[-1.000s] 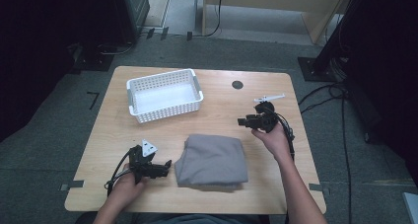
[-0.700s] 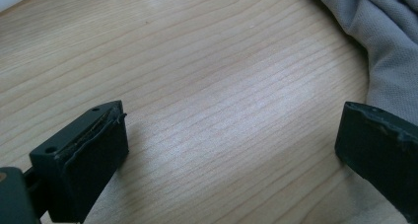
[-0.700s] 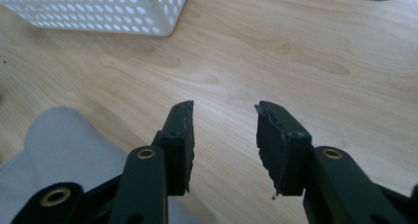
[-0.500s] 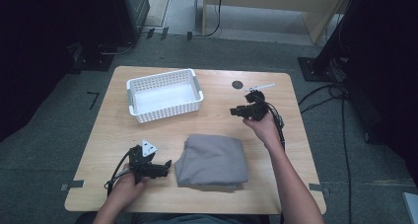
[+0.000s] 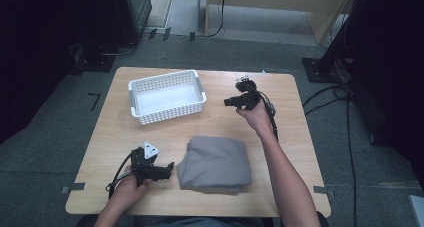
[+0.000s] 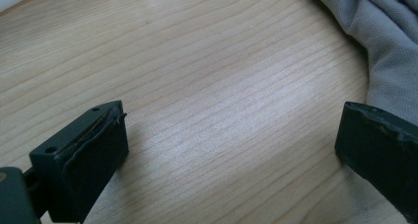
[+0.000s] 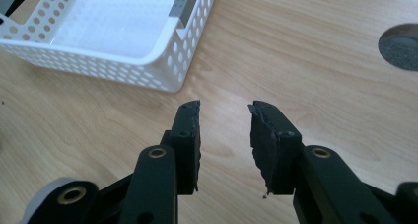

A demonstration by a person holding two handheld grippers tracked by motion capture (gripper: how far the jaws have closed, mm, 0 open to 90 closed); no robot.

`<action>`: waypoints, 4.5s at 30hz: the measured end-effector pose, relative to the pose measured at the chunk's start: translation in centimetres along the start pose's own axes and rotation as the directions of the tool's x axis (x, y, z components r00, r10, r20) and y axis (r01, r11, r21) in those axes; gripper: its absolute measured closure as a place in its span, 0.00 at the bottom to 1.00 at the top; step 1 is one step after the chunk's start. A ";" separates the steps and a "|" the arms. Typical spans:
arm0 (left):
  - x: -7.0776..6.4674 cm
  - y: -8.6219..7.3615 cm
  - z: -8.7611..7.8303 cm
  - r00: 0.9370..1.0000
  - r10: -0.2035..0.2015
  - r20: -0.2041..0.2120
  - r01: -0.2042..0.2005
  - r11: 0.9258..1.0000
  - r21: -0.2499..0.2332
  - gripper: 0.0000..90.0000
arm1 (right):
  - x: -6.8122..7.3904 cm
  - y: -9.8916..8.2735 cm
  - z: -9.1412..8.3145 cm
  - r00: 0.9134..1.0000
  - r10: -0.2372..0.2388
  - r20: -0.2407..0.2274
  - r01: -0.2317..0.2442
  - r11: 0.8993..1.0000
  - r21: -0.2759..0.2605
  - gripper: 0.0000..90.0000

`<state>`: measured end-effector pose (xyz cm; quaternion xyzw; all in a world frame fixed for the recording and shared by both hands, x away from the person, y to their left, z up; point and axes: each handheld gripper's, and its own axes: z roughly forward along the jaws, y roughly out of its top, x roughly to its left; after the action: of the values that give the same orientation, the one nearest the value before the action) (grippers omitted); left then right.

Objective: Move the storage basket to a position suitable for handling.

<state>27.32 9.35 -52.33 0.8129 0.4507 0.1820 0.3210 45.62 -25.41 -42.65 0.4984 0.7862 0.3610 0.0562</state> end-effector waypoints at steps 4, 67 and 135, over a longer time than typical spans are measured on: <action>0.0 0.0 0.0 1.000 -0.002 0.000 0.002 1.000 0.000 0.00 | 0.3 1.1 0.7 1.000 -0.016 0.007 0.016 1.000 0.004 0.71; -0.1 0.0 0.0 1.000 0.003 0.002 -0.003 1.000 0.001 0.00 | -1.8 4.1 5.2 0.968 0.192 0.161 -0.206 0.976 0.074 0.88; -0.1 0.0 0.0 1.000 0.002 0.003 -0.002 1.000 0.000 0.00 | -1.0 -7.4 -2.7 0.981 0.169 0.092 -0.170 0.985 -0.002 0.96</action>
<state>27.24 9.30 -52.34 0.8135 0.4494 0.1814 0.3216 39.40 -29.39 -45.53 0.5799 0.7385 0.3388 0.0599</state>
